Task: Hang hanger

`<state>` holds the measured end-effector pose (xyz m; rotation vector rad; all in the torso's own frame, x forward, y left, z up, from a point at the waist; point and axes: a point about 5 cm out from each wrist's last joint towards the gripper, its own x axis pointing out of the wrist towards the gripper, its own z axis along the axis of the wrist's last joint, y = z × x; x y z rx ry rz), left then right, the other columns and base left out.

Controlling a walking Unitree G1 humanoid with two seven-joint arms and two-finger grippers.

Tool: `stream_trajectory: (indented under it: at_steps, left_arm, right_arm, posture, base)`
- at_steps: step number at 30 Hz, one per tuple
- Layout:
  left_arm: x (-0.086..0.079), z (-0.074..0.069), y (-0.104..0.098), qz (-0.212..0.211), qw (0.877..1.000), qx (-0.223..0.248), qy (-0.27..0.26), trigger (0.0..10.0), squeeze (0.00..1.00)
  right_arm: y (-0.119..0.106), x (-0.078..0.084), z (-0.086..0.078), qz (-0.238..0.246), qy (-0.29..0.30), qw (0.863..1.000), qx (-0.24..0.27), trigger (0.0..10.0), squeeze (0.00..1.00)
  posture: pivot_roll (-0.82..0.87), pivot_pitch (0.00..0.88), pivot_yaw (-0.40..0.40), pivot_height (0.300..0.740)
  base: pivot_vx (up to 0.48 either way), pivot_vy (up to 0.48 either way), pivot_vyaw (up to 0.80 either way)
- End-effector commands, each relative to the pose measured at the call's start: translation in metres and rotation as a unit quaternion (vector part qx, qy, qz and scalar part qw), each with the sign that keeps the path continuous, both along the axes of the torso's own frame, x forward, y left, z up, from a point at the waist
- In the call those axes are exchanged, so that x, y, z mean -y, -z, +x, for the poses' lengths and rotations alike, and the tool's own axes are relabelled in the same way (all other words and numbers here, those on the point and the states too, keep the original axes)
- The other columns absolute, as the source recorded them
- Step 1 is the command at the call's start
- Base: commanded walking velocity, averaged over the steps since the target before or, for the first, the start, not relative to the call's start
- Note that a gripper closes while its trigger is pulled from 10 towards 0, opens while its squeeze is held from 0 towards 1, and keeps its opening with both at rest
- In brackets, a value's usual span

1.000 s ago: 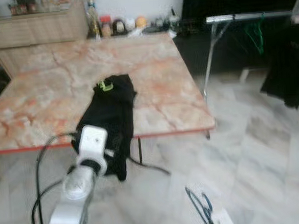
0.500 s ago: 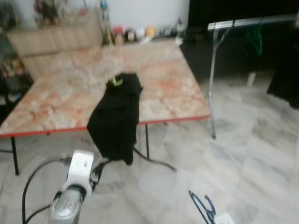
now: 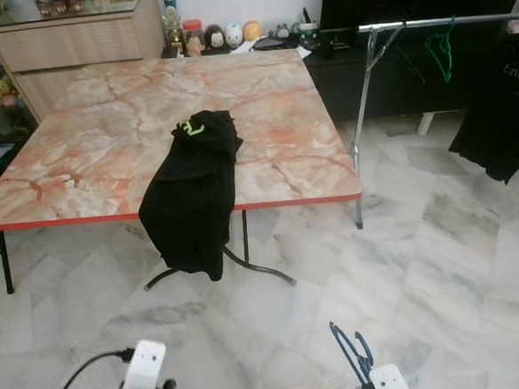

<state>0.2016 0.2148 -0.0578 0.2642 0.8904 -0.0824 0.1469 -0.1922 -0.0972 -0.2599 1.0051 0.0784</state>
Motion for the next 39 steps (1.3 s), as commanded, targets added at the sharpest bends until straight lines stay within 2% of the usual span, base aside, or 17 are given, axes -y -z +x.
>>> stream_trajectory:
  at_steps: [1, 6, 13, 18, 22, 28, 39]
  left_arm:
    - [0.002, 0.002, 0.001, 0.003, 1.0, 0.0, 0.005, 10.0, 0.0]
    - [0.0, -0.003, 0.01, 0.013, 1.0, -0.022, -0.005, 10.0, 0.0]
    - [-0.002, -0.006, 0.013, 0.022, 0.999, -0.031, -0.001, 10.0, 0.0]
    - [-0.001, -0.009, 0.016, 0.024, 0.999, -0.033, -0.001, 10.0, 0.0]
    - [0.0, -0.018, 0.021, 0.022, 0.999, -0.041, -0.017, 10.0, 0.0]
    - [-0.009, -0.029, 0.024, 0.033, 0.998, -0.054, -0.025, 10.0, 0.0]
    - [-0.01, -0.031, 0.025, 0.038, 0.997, -0.055, -0.032, 10.0, 0.0]
  right_arm:
    - [-0.001, 0.0, 0.002, 0.001, 0.011, 1.0, 0.013, 10.0, 0.0]
    - [-0.004, 0.001, 0.005, -0.008, 0.036, 0.998, 0.046, 10.0, 0.0]
    - [-0.005, 0.001, 0.005, -0.001, 0.058, 0.996, 0.061, 10.0, 0.0]
    - [-0.006, 0.0, 0.005, 0.005, 0.068, 0.995, 0.071, 10.0, 0.0]
    - [-0.006, 0.001, 0.003, 0.01, 0.088, 0.992, 0.087, 10.0, 0.0]
    - [-0.01, -0.001, 0.005, 0.026, 0.098, 0.988, 0.12, 10.0, 0.0]
    - [-0.012, -0.002, 0.004, 0.04, 0.118, 0.981, 0.149, 10.0, 0.0]
  posture:
    - [-0.01, 0.0, -0.036, 0.74]
    - [-0.02, 0.0, -0.032, 0.74]
    - [-0.03, 0.0, -0.03, 0.74]
    - [-0.03, 0.0, -0.03, 0.74]
    - [-0.04, 0.0, -0.035, 0.74]
    - [-0.05, 0.0, -0.032, 0.74]
    - [-0.06, 0.0, -0.029, 0.74]
  base:
    - [0.0, 0.0, 0.0]
    - [0.0, 0.0, 0.0]
    - [0.0, -0.039, 0.0]
    - [0.0, -0.38, 0.0]
    - [0.0, -0.41, 0.0]
    - [0.0, -0.439, 0.0]
    - [0.0, -0.443, 0.0]
